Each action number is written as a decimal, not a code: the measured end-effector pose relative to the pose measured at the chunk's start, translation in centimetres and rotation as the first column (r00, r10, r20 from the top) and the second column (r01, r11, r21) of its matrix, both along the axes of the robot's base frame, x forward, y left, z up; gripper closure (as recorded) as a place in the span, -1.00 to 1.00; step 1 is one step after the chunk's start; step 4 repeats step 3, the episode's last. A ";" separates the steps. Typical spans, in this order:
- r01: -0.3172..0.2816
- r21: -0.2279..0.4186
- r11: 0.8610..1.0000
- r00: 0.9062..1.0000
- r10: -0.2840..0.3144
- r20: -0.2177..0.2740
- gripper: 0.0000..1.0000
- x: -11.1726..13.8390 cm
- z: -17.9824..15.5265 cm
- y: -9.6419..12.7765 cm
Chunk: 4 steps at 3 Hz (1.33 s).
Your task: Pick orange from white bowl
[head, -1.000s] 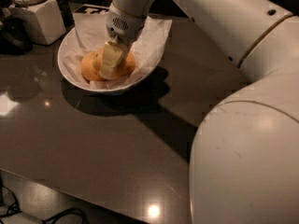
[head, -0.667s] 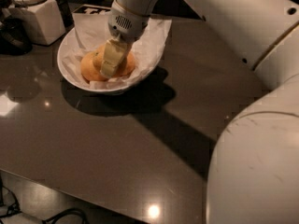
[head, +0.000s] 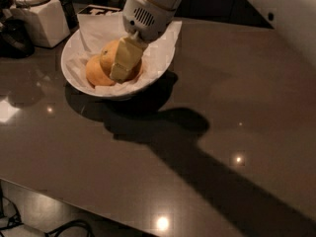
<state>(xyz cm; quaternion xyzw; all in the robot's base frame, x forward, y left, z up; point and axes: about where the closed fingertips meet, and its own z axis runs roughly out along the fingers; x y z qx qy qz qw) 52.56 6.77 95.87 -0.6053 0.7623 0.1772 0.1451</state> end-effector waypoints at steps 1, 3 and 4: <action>0.003 0.004 1.000 1.000 -0.003 0.020 1.00 -1.9 1.5 -1.4; 0.026 0.013 1.000 0.999 -0.027 0.038 1.00 -5.9 4.1 -4.9; 0.026 0.013 1.000 0.999 -0.027 0.038 1.00 -5.9 4.1 -4.9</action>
Offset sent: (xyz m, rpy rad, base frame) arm -0.0634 -0.0613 0.0420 0.0021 -0.0278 -0.0338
